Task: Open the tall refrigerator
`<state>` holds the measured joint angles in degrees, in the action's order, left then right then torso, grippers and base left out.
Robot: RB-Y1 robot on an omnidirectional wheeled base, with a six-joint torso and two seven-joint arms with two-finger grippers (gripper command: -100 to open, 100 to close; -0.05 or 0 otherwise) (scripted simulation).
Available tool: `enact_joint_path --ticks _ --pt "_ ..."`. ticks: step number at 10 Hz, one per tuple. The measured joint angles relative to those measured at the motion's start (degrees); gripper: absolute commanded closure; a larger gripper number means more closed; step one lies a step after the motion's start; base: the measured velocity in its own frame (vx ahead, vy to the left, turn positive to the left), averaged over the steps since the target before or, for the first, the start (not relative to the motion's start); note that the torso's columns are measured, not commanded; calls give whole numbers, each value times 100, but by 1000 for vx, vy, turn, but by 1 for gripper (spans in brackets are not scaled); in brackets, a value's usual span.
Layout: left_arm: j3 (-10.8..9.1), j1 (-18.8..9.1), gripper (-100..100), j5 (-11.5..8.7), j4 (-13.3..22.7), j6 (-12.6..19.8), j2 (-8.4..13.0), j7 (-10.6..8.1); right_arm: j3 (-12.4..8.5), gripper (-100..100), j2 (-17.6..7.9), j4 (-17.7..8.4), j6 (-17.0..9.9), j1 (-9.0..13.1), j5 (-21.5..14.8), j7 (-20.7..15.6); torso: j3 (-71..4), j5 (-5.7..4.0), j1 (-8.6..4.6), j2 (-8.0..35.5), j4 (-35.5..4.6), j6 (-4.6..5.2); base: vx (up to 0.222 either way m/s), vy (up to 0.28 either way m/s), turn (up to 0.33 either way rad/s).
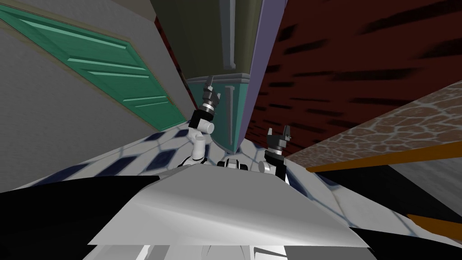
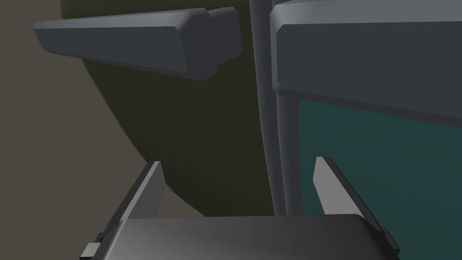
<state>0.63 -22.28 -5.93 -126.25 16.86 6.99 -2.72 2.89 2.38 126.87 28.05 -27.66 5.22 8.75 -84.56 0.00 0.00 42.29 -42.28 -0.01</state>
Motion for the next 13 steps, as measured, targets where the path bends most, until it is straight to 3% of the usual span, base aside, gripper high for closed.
enact_joint_path --ticks 4,7,12,13 --pt "-4 -697 -100 -79 128 675 -54 16 0 0 0 0 0 0 0 0 -1 0 1 -2 0 0 16 9 7" --pt "25 -1073 -100 -60 177 1084 -123 52 0 0 0 0 0 0 0 0 1 -7 -10 3 -5 8 9 9 13" --pt "1 -1697 -100 -141 290 1701 -60 66 0 0 0 0 0 0 0 0 -1 -21 -40 3 -8 20 10 9 9" --pt "-6 -1708 -100 -141 294 1726 -55 67 0 0 0 0 0 0 0 0 0 -17 -34 1 -3 15 45 -1 25"
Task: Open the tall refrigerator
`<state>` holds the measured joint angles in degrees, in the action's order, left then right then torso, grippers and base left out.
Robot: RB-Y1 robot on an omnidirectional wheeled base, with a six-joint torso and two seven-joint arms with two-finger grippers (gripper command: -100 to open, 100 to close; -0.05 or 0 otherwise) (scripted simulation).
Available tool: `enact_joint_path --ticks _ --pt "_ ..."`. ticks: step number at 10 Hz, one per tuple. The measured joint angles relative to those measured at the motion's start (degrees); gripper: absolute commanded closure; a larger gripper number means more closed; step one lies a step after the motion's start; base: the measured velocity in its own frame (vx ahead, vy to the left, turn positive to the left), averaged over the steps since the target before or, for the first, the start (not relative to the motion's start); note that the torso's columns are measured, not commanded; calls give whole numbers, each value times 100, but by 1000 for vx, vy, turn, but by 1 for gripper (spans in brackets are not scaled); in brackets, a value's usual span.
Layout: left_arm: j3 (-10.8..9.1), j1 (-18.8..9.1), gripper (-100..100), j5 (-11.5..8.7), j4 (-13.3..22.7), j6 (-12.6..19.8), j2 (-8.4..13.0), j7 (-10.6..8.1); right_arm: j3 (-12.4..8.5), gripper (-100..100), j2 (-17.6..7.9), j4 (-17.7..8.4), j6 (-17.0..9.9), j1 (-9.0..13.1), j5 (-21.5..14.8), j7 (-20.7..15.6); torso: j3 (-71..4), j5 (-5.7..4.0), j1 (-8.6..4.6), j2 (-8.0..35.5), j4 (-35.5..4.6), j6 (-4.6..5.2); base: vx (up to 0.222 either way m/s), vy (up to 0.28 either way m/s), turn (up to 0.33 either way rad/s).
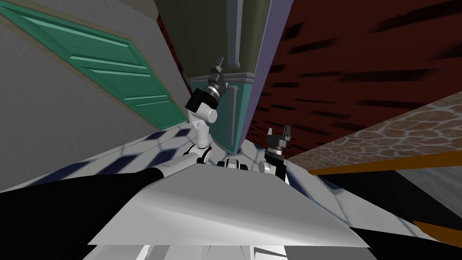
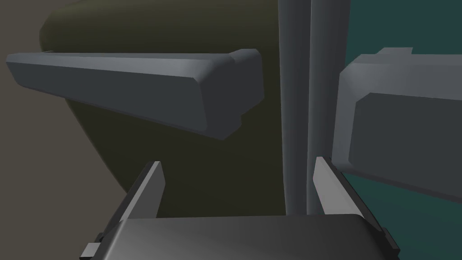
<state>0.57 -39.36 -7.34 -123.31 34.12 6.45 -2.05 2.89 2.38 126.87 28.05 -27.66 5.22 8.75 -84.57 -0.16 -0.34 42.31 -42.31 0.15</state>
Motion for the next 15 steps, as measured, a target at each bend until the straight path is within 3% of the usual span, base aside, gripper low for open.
enact_joint_path --ticks 4,5,7,8,12,15 --pt "-126 -270 -100 -31 -111 349 25 -65 0 0 0 0 0 -1 0 0 -5 16 35 -9 6 -13 54 -6 12" --pt "-131 -276 100 -31 -119 369 26 -69 0 0 0 0 0 0 0 0 1 16 34 1 5 -11 -40 10 -21" --pt "-61 -140 100 6 -43 150 -2 -30 0 0 0 0 0 2 0 0 5 8 18 7 12 -4 -66 8 -9" --pt "-55 -129 -100 5 -38 125 -2 -26 0 0 0 0 0 1 0 0 -8 9 18 -16 10 -11 -20 -66 67" --pt "55 69 -100 305 -282 -86 256 319 2 0 2 0 0 0 0 0 -3 15 32 -6 4 -14 -8 -129 46" --pt "15 -92 -100 304 -331 83 281 327 0 0 0 0 0 -1 0 0 -13 20 45 -22 10 -14 55 -25 4"
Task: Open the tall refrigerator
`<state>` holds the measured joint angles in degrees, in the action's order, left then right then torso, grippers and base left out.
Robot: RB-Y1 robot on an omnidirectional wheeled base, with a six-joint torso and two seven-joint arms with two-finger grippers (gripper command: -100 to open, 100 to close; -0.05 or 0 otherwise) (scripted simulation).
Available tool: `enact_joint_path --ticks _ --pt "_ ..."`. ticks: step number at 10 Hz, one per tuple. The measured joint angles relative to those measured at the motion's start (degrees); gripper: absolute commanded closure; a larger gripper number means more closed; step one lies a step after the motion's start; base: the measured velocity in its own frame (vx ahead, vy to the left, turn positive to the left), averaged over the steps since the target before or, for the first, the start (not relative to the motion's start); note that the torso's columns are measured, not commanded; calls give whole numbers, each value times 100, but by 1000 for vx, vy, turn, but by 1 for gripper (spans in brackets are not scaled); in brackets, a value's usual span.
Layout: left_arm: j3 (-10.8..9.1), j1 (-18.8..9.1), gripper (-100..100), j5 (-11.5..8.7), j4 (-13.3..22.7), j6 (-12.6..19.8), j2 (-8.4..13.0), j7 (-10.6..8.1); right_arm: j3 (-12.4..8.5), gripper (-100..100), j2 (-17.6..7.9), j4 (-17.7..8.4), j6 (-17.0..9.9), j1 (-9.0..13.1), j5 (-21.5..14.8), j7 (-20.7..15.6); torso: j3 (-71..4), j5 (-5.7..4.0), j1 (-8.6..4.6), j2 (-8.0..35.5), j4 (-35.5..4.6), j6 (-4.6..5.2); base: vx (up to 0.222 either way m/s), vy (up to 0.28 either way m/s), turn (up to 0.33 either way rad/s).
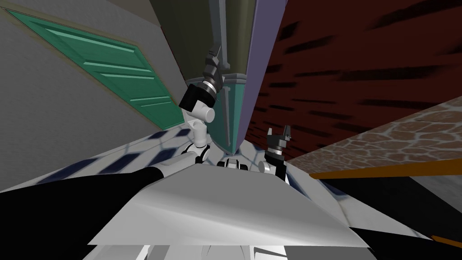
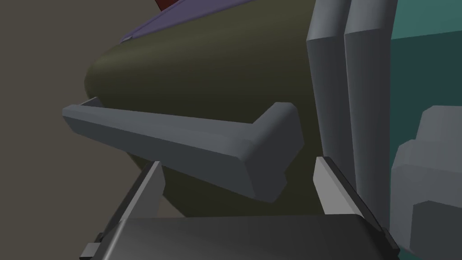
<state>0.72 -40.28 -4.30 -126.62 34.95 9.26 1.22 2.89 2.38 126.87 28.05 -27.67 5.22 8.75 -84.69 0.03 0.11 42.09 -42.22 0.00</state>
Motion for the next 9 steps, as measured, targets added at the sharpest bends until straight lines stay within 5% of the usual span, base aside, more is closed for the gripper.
enact_joint_path --ticks 3,4,8,9 --pt "-66 -234 -100 -31 -64 296 44 -22 0 0 0 0 0 0 0 0 10 -5 -15 17 -3 2 43 -18 5" --pt "-71 -243 100 -31 -74 315 46 -23 0 0 0 0 0 1 0 0 11 -4 -12 19 -1 3 -23 19 -7" --pt "25 108 100 2 12 -102 -9 4 0 0 0 0 0 2 0 0 11 -2 -8 17 -1 -1 -66 26 -6" --pt "30 121 -100 3 20 -130 -11 7 0 0 0 0 0 1 0 0 2 -5 -15 4 -3 -1 -13 60 -33"
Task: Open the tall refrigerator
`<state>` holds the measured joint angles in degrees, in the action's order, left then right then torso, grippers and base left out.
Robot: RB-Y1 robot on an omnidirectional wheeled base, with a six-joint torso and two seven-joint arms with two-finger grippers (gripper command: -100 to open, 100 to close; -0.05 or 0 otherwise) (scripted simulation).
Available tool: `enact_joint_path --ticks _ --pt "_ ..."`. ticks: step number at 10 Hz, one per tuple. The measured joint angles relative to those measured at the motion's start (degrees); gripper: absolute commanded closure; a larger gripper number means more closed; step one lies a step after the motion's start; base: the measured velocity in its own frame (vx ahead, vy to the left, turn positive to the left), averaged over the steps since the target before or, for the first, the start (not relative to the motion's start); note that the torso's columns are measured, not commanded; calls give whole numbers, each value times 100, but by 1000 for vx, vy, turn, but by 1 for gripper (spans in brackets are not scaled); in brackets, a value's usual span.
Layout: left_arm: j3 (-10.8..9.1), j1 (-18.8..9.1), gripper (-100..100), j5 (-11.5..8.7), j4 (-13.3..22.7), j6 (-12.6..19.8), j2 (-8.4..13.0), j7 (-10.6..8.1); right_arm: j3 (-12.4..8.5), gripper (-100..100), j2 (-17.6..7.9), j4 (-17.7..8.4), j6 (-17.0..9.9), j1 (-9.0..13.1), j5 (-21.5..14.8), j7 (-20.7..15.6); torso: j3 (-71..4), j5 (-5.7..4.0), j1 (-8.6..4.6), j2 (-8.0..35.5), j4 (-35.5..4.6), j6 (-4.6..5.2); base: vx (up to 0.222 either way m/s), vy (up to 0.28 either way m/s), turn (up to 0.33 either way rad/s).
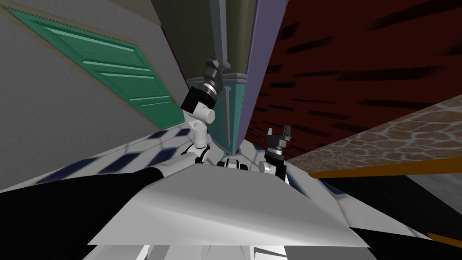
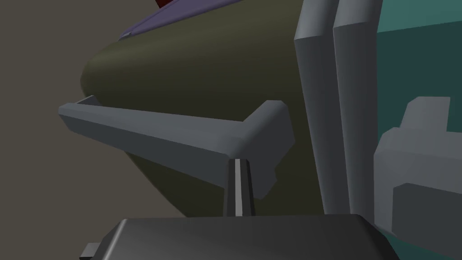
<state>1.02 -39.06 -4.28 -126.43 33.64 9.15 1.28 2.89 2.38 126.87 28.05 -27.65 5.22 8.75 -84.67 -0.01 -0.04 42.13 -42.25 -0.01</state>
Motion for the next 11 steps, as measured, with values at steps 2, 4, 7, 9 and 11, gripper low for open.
enact_joint_path --ticks 2,4,7,9,11 --pt "-27 -150 -100 -137 69 167 -65 -130 -1 0 -1 0 0 0 0 0 -6 9 27 -4 1 -3 5 108 -57" --pt "-58 -276 -100 -248 103 353 -136 -264 -1 0 -1 0 0 -1 0 0 1 7 17 3 0 -2 18 101 -28" --pt "-132 -445 -100 -358 86 573 -131 -370 0 0 0 0 0 -1 0 0 7 -7 -22 10 -3 1 43 10 7" --pt "-185 -622 -100 -353 40 800 -133 -408 0 0 0 1 0 -2 0 0 2 -2 -8 3 1 1 85 -27 8" --pt "-214 -685 100 -363 -5 916 -123 -428 0 0 0 0 0 -1 0 0 17 4 13 28 -6 1 -2 -4 -3"
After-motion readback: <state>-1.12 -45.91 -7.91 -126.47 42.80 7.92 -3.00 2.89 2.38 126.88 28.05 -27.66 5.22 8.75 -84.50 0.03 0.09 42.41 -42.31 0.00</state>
